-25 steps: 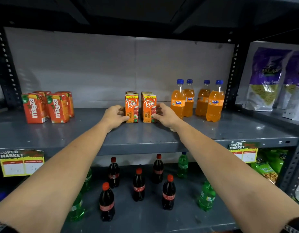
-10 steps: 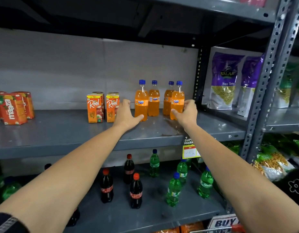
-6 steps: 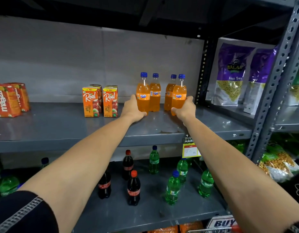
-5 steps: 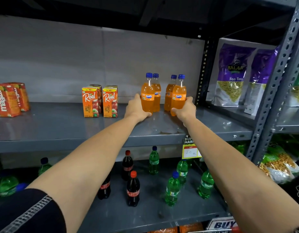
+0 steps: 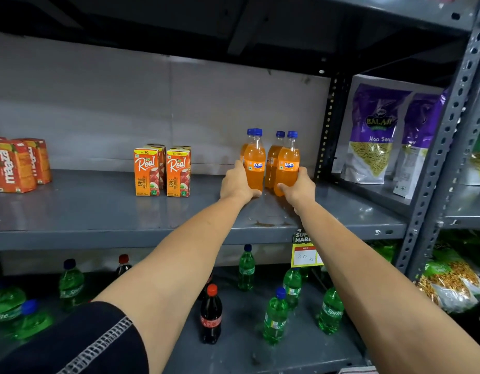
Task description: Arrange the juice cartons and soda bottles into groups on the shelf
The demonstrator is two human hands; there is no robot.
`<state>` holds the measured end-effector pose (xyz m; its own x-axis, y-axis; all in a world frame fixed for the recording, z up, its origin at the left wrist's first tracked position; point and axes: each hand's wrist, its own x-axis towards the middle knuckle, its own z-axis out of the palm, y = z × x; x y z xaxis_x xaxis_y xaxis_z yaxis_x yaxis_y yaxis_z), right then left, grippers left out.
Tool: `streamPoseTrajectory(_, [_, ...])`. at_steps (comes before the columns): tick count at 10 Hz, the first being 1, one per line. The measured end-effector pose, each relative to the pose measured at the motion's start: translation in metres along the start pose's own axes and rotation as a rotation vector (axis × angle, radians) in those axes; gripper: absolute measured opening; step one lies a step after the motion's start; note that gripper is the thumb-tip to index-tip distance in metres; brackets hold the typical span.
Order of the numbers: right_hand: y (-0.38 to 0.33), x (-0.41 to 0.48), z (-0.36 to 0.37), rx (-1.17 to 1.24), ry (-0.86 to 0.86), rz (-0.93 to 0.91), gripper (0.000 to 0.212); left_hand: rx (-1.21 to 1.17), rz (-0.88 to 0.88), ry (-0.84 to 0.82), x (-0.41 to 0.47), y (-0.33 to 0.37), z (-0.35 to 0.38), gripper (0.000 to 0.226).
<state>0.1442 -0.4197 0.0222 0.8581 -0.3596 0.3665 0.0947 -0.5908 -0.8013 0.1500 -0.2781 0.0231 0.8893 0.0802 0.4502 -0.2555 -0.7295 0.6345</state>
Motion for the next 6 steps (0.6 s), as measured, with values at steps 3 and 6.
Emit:
streamPoseTrajectory(3, [-0.001,0.000,0.002,-0.053,-0.033,-0.001,0.062,0.006,-0.021,-0.006,-0.001,0.007,0.004,0.085])
streamPoseTrajectory(6, [-0.011,-0.013,0.001,-0.136,0.128,-0.083,0.073,0.029,0.024,0.019,-0.012,-0.005,-0.020,0.073])
